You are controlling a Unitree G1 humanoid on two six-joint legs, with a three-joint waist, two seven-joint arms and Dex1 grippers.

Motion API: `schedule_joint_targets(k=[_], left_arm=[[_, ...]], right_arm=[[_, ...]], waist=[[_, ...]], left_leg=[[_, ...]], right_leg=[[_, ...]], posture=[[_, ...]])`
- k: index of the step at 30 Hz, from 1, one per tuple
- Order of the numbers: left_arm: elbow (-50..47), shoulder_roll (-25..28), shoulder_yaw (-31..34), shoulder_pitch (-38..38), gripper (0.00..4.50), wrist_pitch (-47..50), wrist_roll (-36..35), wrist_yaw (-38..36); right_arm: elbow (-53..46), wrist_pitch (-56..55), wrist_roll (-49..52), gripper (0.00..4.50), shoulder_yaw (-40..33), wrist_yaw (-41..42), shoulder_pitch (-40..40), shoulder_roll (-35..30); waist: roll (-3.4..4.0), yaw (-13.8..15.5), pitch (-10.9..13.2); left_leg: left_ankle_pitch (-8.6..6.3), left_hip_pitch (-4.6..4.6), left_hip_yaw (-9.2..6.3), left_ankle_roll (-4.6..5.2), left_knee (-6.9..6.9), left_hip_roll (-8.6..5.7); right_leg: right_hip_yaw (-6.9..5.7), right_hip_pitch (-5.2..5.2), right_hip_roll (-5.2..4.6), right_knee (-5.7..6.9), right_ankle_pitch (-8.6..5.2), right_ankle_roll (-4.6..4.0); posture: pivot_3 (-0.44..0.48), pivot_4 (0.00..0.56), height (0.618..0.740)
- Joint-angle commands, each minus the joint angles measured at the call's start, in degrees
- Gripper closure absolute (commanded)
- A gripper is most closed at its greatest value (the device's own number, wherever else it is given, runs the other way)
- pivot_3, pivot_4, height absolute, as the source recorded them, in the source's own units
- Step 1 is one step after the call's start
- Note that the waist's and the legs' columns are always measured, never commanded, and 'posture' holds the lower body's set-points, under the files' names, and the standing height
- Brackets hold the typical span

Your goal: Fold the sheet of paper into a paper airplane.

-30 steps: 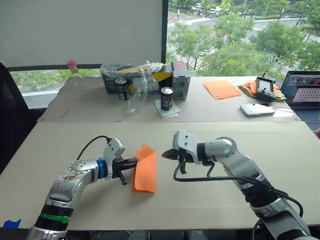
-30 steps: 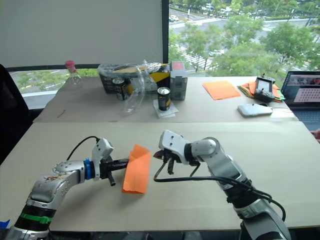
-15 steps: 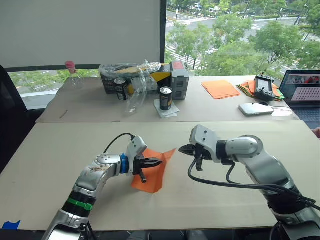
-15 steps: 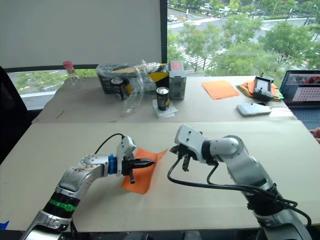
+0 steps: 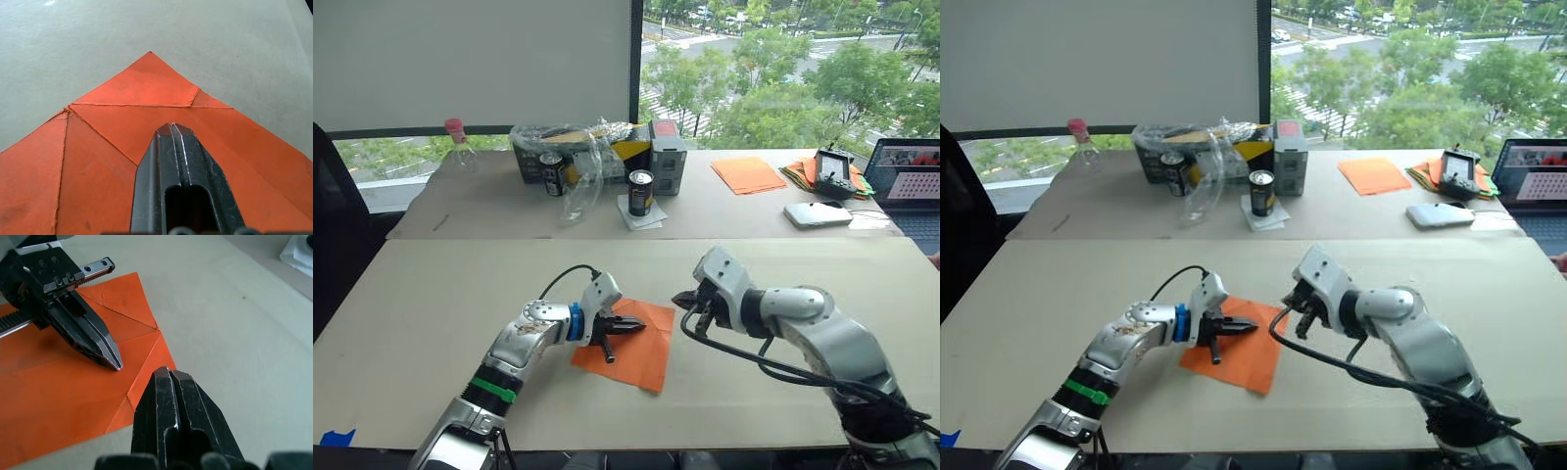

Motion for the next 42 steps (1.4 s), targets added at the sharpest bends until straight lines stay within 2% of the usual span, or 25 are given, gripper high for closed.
schedule_joint_targets(k=[1, 6, 7, 9, 19, 22, 30, 42], left_arm=[[-1.61, 0.83, 0.84, 0.91, 4.50, -0.05, 0.28, 0.05], [-2.30, 0.08, 0.55, 1.52, 4.50, 0.25, 0.27, 0.72], [-2.43, -0.08, 0.47, 1.57, 4.50, 0.30, 0.28, 0.88], [-2.65, -0.35, 0.35, 1.66, 4.50, 0.34, 0.29, 1.11], [-2.84, -0.26, 0.23, 2.06, 4.50, -0.20, 0.75, 1.39], [-2.88, -0.37, 0.37, 2.16, 4.50, -0.28, 0.92, 1.50], [-2.99, -0.35, 0.39, 2.30, 4.50, -0.41, 1.14, 1.63], [-2.35, -0.80, 0.03, 2.31, 4.50, -0.93, 1.44, 1.81]], right_arm=[[-2.41, 4.52, 2.10, 3.60, -3.81, -4.85, 1.63, 3.61], [1.01, 2.97, 0.01, 1.63, -1.67, -9.90, 1.78, 5.19], [1.90, 2.23, -0.84, 1.50, -0.83, -10.87, 1.70, 5.05], [3.51, 1.12, -1.40, 0.82, 0.73, -11.61, 1.70, 5.06], [8.45, -2.27, -0.58, 0.82, 2.50, -12.27, 1.96, 7.32], [8.24, -1.77, -0.01, 1.56, 3.07, -12.07, 2.26, 7.72], [7.70, -1.85, 1.00, 4.39, 3.16, -11.65, 2.67, 8.47], [4.64, -2.07, 4.00, 4.45, 2.30, -9.62, 0.38, 7.88]], waist=[[0.00, 0.12, 0.00], [0.01, 0.14, 0.00], [0.01, 0.14, -0.01], [0.01, 0.14, -0.01], [0.02, -0.11, -0.01], [0.02, -0.35, -0.01], [0.02, -0.51, -0.02], [0.02, -0.52, -0.01]], left_leg=[[0.00, 0.00, -0.01, 0.00, 0.00, 0.00], [0.00, 0.02, -0.01, 0.01, 0.01, -0.04], [0.00, 0.03, -0.01, 0.00, 0.01, -0.04], [0.00, 0.03, -0.01, 0.00, 0.01, -0.04], [0.00, 0.08, 0.00, 0.00, 0.01, -0.04], [0.00, 0.14, 0.00, 0.01, 0.01, -0.03], [0.00, 0.16, 0.00, 0.00, 0.00, -0.02], [0.00, 0.14, 0.00, 0.00, -0.01, -0.02]], right_leg=[[-0.01, 0.01, 0.00, -0.01, 0.00, 0.00], [-0.03, 0.02, 0.00, 0.00, 0.00, 0.01], [-0.03, 0.02, 0.00, 0.00, 0.00, 0.01], [-0.03, 0.02, 0.00, 0.01, 0.00, 0.01], [-0.02, 0.07, 0.00, 0.02, 0.00, 0.01], [-0.02, 0.13, 0.01, 0.02, 0.00, 0.02], [-0.02, 0.12, 0.03, 0.03, 0.00, 0.02], [-0.02, 0.10, 0.04, 0.03, 0.00, 0.02]], posture=[[0.000, 0.150, 0.695], [0.000, 0.150, 0.695], [0.000, 0.150, 0.695], [0.000, 0.150, 0.695], [0.000, 0.150, 0.695], [0.000, 0.150, 0.695], [0.000, 0.150, 0.695], [0.000, 0.150, 0.695]])
